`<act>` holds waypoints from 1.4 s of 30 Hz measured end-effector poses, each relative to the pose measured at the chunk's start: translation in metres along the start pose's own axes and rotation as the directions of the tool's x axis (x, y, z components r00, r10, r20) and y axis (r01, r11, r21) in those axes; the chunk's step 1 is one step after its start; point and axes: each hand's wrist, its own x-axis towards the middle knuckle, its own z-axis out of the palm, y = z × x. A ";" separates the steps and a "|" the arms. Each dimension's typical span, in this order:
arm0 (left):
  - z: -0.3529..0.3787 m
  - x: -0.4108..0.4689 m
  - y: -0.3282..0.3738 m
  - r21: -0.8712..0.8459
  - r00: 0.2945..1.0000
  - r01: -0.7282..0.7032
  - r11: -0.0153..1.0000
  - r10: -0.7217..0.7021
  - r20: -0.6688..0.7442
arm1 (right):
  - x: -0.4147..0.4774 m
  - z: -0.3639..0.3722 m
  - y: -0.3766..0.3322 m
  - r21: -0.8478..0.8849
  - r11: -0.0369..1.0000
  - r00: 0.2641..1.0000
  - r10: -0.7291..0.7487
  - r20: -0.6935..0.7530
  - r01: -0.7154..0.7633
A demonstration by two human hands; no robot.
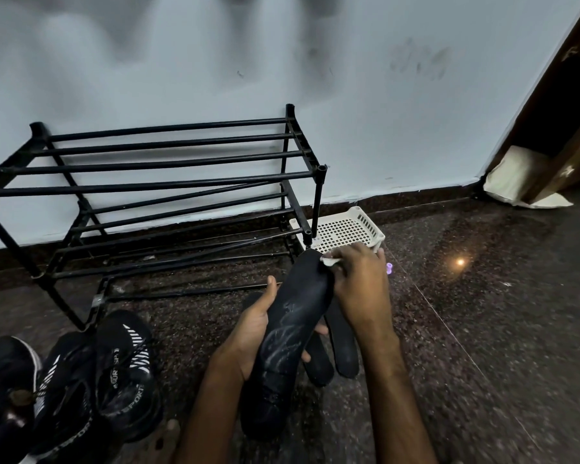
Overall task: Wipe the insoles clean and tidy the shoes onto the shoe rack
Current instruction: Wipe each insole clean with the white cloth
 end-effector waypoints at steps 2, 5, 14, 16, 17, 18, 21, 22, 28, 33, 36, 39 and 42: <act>0.002 0.000 0.000 -0.030 1.000 -0.010 0.999 0.010 0.016 | 0.002 0.002 -0.011 0.115 0.993 0.998 -0.040 0.044 0.035; 0.000 -0.002 0.005 -0.072 0.999 -0.042 0.997 0.040 -0.035 | -0.006 0.003 -0.014 0.238 0.965 0.934 -0.179 0.308 0.107; 0.003 -0.004 0.001 -0.029 1.000 0.021 0.999 -0.021 -0.011 | -0.001 0.005 -0.021 0.124 0.989 0.990 -0.097 0.098 0.084; 0.005 -0.005 0.003 -0.066 0.999 -0.009 0.998 0.007 -0.033 | -0.007 0.006 -0.023 0.205 0.970 0.955 -0.180 0.237 0.132; 0.004 -0.005 0.004 -0.080 0.999 -0.022 0.997 0.019 -0.042 | -0.009 0.005 -0.019 0.208 0.970 0.933 -0.188 0.307 0.127; 0.003 -0.005 0.006 -0.079 0.998 -0.030 0.996 0.026 -0.050 | -0.009 0.003 -0.013 0.185 0.977 0.922 -0.165 0.351 0.104; -0.004 -0.005 0.006 -0.027 0.999 -0.015 1.000 0.014 -0.042 | -0.005 -0.001 0.005 0.066 0.995 0.966 -0.083 0.244 0.068; -0.005 -0.004 0.005 -0.016 0.999 -0.002 1.000 0.002 -0.040 | -0.003 -0.002 0.005 0.058 0.997 0.986 -0.063 0.151 0.055; -0.006 -0.002 0.004 -0.065 0.998 -0.056 0.996 0.055 -0.026 | -0.011 0.000 -0.004 0.247 0.968 0.944 -0.111 0.311 0.032; -0.004 -0.004 0.003 -0.056 0.999 -0.039 0.998 0.037 -0.037 | -0.007 -0.004 0.002 0.114 0.993 0.999 -0.020 0.035 0.016; -0.004 -0.002 0.004 -0.053 0.997 -0.065 0.996 0.063 -0.039 | -0.007 -0.006 -0.005 0.182 0.983 0.991 -0.036 0.126 0.013; -0.005 -0.002 0.005 -0.052 0.997 -0.075 0.996 0.074 -0.023 | -0.012 -0.011 -0.003 0.216 0.976 0.905 -0.098 0.413 0.007; -0.005 -0.003 0.004 -0.023 0.998 -0.060 0.998 0.059 -0.026 | -0.009 -0.013 0.001 0.137 0.990 0.978 -0.066 0.199 0.039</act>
